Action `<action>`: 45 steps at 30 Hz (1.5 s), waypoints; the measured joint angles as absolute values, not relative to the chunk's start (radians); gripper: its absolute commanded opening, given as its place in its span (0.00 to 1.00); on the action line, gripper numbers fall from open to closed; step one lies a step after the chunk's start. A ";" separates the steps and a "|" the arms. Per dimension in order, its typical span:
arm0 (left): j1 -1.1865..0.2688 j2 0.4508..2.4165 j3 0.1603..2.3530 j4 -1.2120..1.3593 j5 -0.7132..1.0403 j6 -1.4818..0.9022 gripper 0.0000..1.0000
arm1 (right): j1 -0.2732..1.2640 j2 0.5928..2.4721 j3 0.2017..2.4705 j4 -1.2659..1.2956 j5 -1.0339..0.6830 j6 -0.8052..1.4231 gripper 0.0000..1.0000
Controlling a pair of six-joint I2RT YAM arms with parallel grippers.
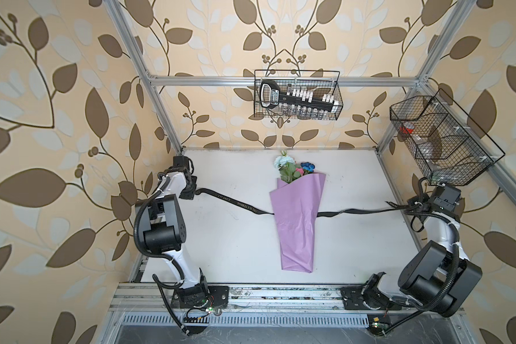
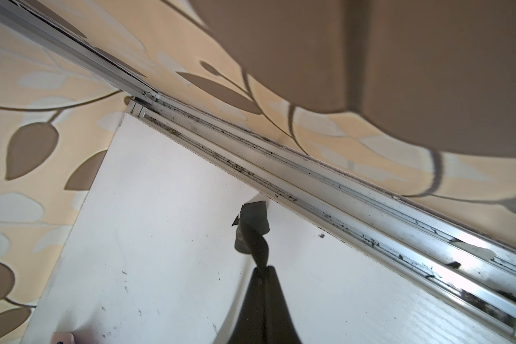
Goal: Tie the bouquet of fake flowers
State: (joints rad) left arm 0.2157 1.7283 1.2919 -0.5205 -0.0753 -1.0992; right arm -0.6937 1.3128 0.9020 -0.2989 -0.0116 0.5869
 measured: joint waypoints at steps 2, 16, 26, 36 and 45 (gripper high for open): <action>0.176 1.655 1.252 -0.465 -0.047 -1.028 0.00 | -0.667 1.295 0.896 -0.301 -0.012 0.583 0.00; -0.049 1.222 1.073 -0.398 0.162 -0.665 0.00 | -0.168 1.100 0.871 -0.300 -0.076 0.506 0.00; -0.204 1.063 1.073 -0.395 0.343 -0.562 0.00 | 0.211 1.162 1.048 -0.196 -0.169 0.458 0.00; -0.289 0.988 0.993 -0.238 0.514 -0.493 0.00 | 0.435 1.430 1.274 -0.082 -0.306 0.478 0.00; -0.290 0.938 0.931 -0.047 0.603 -0.488 0.00 | 0.551 1.745 1.476 0.003 -0.452 0.554 0.00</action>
State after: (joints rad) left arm -0.2897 0.9379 0.9306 -0.0471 0.6033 -0.4877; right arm 0.5510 1.7447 1.4761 0.0029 -0.4522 0.5541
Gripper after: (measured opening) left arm 0.048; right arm 0.049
